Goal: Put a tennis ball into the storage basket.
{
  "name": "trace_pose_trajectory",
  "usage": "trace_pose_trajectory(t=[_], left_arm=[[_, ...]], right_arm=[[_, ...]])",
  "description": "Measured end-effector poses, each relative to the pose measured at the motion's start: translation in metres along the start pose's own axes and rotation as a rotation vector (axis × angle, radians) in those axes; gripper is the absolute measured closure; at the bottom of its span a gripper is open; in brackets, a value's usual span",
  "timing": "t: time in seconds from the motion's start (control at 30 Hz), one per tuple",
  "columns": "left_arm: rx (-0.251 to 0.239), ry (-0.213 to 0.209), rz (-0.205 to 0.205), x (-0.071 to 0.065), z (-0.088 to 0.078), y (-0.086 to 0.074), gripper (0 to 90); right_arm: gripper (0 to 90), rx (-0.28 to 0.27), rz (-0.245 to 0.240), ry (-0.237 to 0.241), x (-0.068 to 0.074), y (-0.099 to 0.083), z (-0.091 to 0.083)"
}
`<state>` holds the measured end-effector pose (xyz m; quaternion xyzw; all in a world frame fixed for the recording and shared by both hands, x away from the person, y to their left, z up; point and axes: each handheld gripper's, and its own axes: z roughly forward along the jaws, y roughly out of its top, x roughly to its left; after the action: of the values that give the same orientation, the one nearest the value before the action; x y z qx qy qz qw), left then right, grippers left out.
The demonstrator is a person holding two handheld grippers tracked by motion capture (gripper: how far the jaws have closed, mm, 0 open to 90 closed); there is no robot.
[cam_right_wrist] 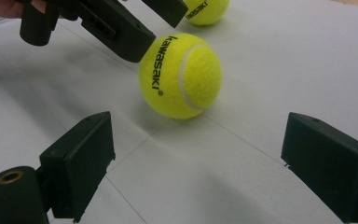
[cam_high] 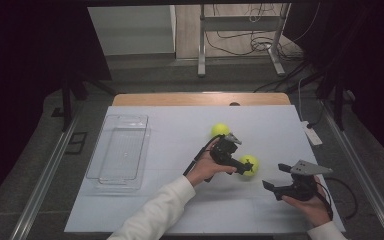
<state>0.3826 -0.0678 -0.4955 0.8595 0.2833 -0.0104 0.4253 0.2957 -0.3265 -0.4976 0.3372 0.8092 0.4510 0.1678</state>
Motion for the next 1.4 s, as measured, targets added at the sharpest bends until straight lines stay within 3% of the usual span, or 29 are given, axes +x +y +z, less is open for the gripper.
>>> trace_pose_trajectory(t=[0.73, 0.87, 1.03, 1.4], left_arm=[[0.058, -0.028, 0.007, 0.000, 0.027, 0.003, 8.8], [0.061, -0.036, 0.010, 0.001, 0.029, 0.001, 12.4], [0.049, -0.049, 0.009, -0.001, 0.026, 0.003, 25.8], [0.045, -0.029, 0.022, -0.003, 0.023, 0.004, 26.9]], right_arm=[[9.8, 0.011, -0.003, 0.005, 0.000, -0.001, 0.002], [9.8, 0.014, -0.005, 0.004, 0.000, -0.001, 0.001], [9.8, 0.010, -0.004, 0.005, 0.000, -0.001, 0.001], [9.8, 0.010, -0.004, 0.005, 0.000, -0.001, 0.001]])
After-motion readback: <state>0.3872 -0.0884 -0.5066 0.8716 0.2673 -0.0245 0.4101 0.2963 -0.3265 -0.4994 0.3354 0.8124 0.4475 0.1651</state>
